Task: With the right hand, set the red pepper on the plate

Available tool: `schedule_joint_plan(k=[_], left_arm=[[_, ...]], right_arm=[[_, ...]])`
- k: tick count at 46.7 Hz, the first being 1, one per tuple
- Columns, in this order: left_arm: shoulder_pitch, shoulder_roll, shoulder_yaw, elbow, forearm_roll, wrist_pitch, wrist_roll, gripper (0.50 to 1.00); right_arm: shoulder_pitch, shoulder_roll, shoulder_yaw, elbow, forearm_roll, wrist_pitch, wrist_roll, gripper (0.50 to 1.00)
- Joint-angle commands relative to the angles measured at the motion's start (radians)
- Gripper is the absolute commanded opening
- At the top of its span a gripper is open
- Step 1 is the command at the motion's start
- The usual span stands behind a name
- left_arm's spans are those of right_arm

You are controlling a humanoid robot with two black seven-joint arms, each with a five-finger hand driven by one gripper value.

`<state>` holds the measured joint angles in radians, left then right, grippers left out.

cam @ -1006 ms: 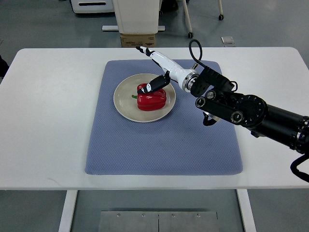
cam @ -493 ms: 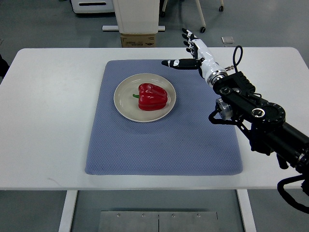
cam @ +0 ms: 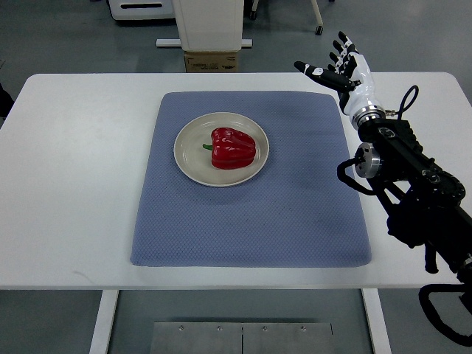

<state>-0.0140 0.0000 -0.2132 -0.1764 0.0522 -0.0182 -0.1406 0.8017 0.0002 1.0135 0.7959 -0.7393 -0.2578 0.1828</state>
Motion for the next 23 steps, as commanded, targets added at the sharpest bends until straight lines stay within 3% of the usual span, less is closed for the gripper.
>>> schedule_joint_plan(k=[1,23], left_arm=[[0.000,0.000,0.000,0.000,0.000,0.000,0.001,1.000],[0.000,0.000,0.000,0.000,0.000,0.000,0.001,1.000]], right_arm=[[-0.010,0.000,0.008,0.000,0.000,0.000,-0.002,1.000],[-0.125,0.000,0.102,0.000,0.000,0.002,0.000,1.000]])
